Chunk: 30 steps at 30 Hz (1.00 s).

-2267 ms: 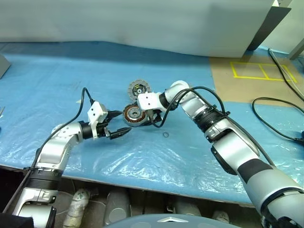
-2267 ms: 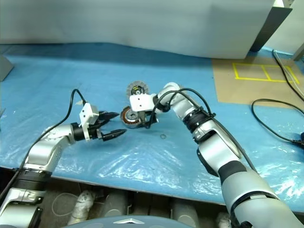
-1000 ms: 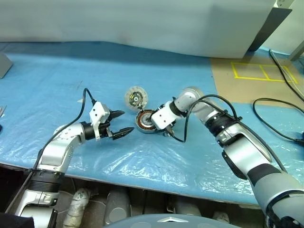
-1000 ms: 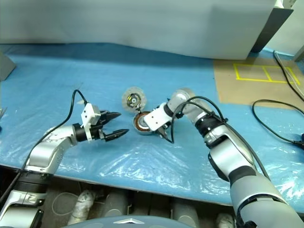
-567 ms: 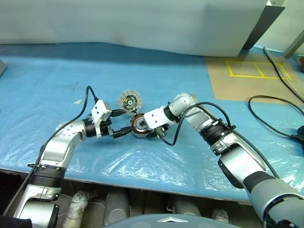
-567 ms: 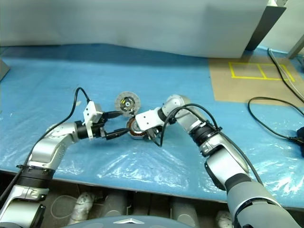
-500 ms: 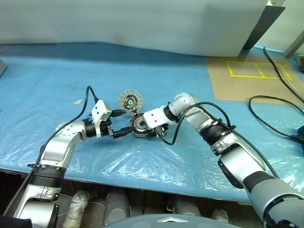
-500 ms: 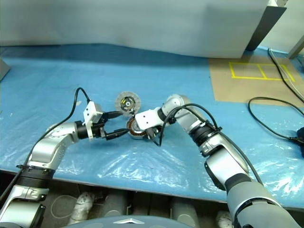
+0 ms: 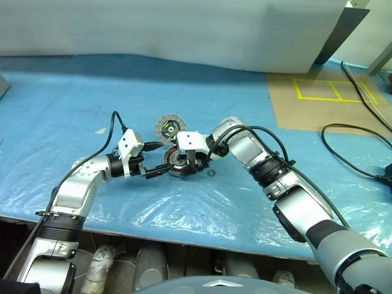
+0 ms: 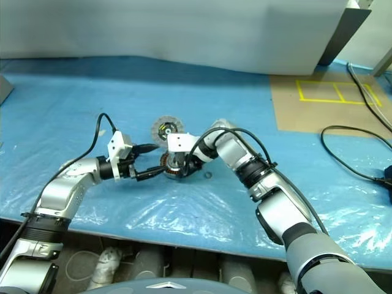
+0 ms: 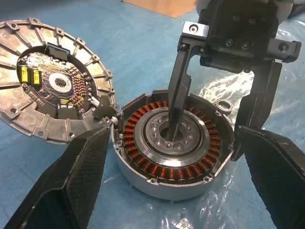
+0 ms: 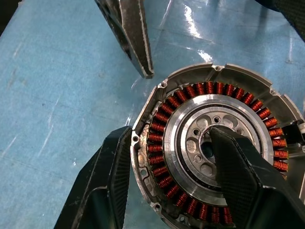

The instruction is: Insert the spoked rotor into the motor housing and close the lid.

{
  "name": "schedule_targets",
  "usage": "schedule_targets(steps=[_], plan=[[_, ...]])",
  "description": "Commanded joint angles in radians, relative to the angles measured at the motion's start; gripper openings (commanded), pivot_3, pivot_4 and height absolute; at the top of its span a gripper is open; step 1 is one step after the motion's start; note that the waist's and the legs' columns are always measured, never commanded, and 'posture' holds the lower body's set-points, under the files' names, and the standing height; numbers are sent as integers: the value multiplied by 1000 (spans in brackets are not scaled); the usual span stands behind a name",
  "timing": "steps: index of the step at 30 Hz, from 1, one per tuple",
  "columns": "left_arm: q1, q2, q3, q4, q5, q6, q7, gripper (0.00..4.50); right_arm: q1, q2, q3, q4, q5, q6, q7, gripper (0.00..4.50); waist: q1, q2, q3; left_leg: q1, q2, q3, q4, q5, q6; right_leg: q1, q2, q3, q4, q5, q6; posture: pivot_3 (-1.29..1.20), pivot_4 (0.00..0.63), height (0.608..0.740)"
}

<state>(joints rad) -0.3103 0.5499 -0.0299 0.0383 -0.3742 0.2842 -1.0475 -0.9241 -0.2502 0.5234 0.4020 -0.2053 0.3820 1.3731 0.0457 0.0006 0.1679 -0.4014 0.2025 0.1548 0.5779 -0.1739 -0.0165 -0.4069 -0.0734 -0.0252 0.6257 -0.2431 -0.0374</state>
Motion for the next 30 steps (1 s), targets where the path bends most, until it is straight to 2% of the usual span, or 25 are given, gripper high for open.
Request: schedule_targets(steps=[1,5,9,12,15,16,21,25,30], plan=[[-1,13,12,-25,-13,1,-11,4500,-38,2,-33,-87,71,106,40,2637,1,0,0,0,0,0,0,0,0,0,0,0,0,0,0,0,150,740],[-3,14,11,-26,-15,8,-17,4500,-40,-31,-46,-153,143,215,94,2637,2,0,0,0,0,0,-1,0,0,0,0,0,0,0,0,0,150,740],[-7,12,10,-24,-12,10,-21,4500,-16,-37,-93,-194,204,181,49,2637,4,0,0,0,0,0,-1,0,-1,0,0,0,0,0,0,0,150,740],[-6,12,10,-27,-13,12,-24,4500,4,-55,-132,-212,238,154,21,3243,4,0,0,0,0,0,-1,2,-4,0,0,0,0,0,0,0,150,740],[3,10,9,-44,-18,18,-23,4500,36,-115,-142,-279,244,172,5,4277,10,0,0,0,0,0,-1,2,-4,0,0,0,-1,0,0,0,150,740],[8,9,7,-54,-20,21,-22,4500,63,-148,-151,-314,231,146,-19,4460,13,0,0,0,0,0,-1,2,-4,0,0,0,-1,0,0,0,150,740],[50,7,5,-125,-35,46,-14,4500,275,-263,-281,-543,207,57,-216,4460,27,0,0,0,0,0,-2,2,-4,0,0,0,-1,0,0,0,150,740],[68,14,4,-149,-42,65,-13,4500,464,-290,-428,-701,299,207,-312,4460,27,0,0,1,-1,1,-3,2,-4,0,0,0,-2,0,0,0,150,740],[52,20,-8,-131,-38,73,-31,4500,612,-296,-424,-757,334,260,-375,4460,22,0,0,7,-1,2,-5,2,-4,3,0,4,-2,0,0,0,150,740]])
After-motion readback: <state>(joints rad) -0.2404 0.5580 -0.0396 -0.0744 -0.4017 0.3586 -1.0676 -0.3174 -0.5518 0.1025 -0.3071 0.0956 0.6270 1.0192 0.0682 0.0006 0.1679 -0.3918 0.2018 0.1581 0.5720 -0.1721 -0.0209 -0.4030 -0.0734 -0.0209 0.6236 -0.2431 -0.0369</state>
